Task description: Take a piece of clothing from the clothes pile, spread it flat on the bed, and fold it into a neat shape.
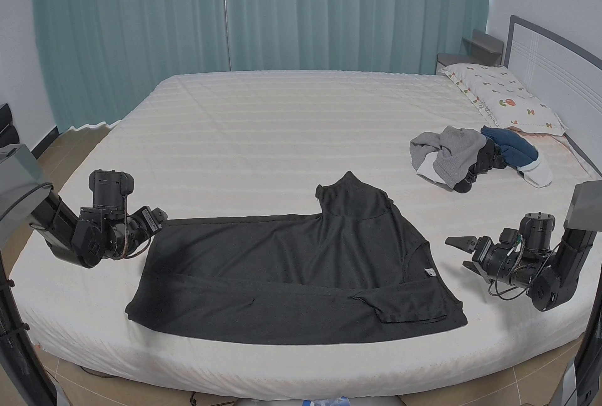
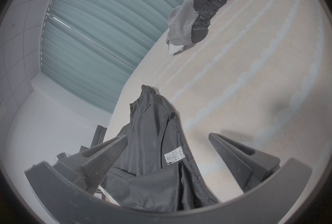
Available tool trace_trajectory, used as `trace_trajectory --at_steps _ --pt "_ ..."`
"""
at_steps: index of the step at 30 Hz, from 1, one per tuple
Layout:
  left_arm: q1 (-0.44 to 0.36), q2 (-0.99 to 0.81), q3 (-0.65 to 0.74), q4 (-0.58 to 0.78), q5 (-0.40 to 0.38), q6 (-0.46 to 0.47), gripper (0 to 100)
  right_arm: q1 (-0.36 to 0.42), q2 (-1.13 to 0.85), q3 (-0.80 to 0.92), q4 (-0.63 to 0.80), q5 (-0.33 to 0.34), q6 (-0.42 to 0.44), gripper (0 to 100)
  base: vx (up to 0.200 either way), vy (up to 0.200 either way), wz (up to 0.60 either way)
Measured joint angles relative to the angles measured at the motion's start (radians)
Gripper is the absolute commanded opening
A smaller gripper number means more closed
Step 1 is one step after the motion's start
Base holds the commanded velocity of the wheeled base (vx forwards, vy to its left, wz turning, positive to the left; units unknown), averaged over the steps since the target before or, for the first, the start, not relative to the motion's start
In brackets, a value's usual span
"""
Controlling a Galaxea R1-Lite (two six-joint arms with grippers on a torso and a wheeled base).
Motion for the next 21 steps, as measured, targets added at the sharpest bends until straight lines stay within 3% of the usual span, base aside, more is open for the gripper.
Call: trace_trajectory --at_steps 11,21 --pt "0.022 0.112 -0.208 0.044 -0.032 -0.017 100 0.0 -0.001 0.006 -0.001 0.0 0.0 100 0.0 0.0 0.0" --pt "0.089 0.234 -0.539 0.33 -0.283 -0.078 100 0.003 -0.001 0.013 0.0 0.001 0.0 100 0.0 0.0 0.0"
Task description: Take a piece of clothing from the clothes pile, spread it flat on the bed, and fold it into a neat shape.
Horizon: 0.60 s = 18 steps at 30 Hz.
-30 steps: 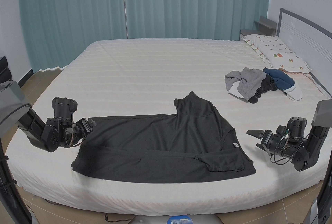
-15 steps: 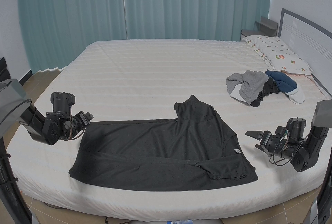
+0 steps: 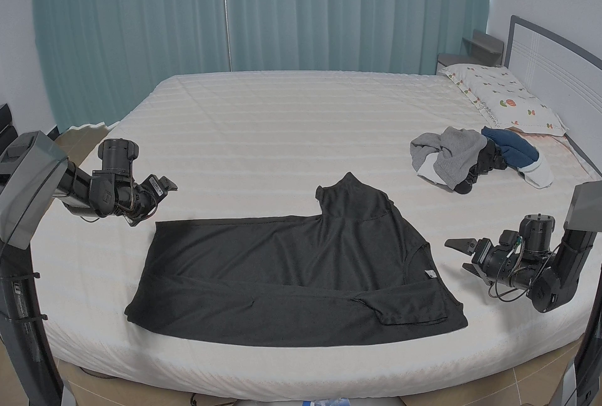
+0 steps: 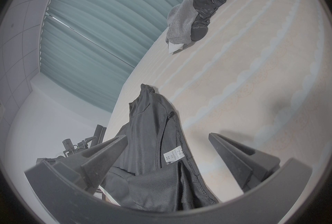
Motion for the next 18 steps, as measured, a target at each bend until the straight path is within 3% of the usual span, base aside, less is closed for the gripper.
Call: trace_trajectory --at_steps 5,18 --pt "0.033 0.085 -0.053 -0.016 -0.073 -0.007 100 0.002 0.004 0.002 0.0 0.0 0.0 100 0.0 0.0 0.0" --pt "0.071 0.169 -0.054 -0.11 -0.122 -0.01 100 0.041 0.031 0.005 -0.004 -0.002 -0.008 100 0.0 0.0 0.0"
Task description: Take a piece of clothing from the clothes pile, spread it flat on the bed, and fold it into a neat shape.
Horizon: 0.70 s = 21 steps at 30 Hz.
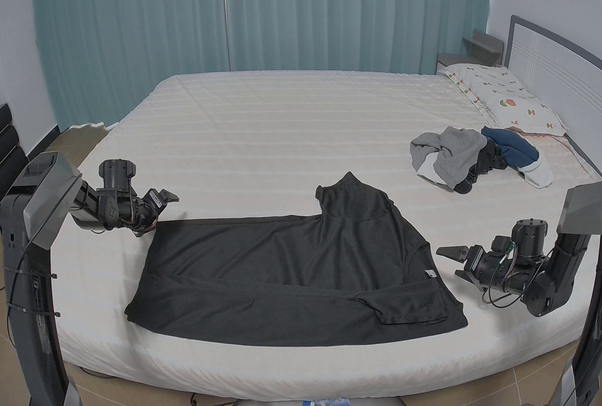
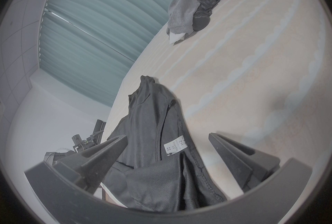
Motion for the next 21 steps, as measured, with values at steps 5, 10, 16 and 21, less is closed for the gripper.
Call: trace_trajectory --at_steps 5,10,16,21 --pt "0.0 0.004 0.016 -0.007 -0.011 0.002 100 0.006 0.006 0.002 -0.01 0.0 0.0 100 0.0 0.0 0.0" --pt "0.0 0.005 0.026 -0.022 -0.014 0.001 0 0.007 0.007 0.002 -0.011 0.0 0.001 100 0.0 0.0 0.0" --pt "-0.004 0.007 0.029 -0.023 -0.009 0.004 0 0.004 0.002 0.0 -0.013 -0.001 0.003 100 0.0 0.0 0.0" --pt "-0.003 0.006 0.053 -0.043 -0.003 0.005 0 0.001 0.0 -0.025 -0.009 -0.005 0.004 100 0.0 0.0 0.0"
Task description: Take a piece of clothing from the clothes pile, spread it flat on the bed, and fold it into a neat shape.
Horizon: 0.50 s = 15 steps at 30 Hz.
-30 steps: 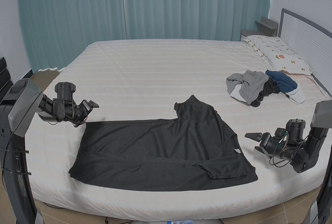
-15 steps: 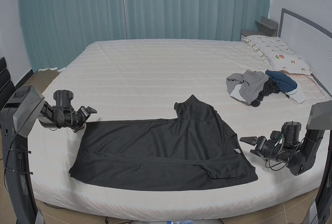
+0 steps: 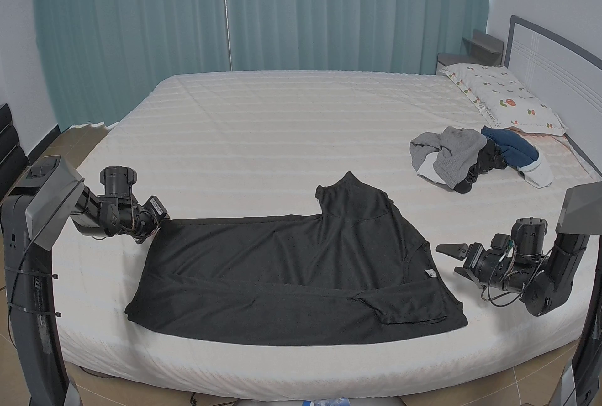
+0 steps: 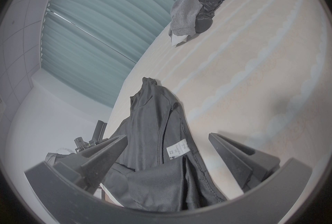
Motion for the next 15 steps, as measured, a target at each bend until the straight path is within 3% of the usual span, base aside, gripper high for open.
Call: trace_trajectory --at_steps 6,15 --pt "0.003 -0.003 0.038 -0.099 0.007 -0.01 0 0.032 0.005 -0.079 0.054 -0.008 -0.003 100 0.0 0.0 0.0" --pt "0.011 -0.011 0.068 -0.125 0.007 -0.057 0 0.077 0.021 -0.379 0.361 -0.023 -0.051 100 0.0 0.0 0.0"
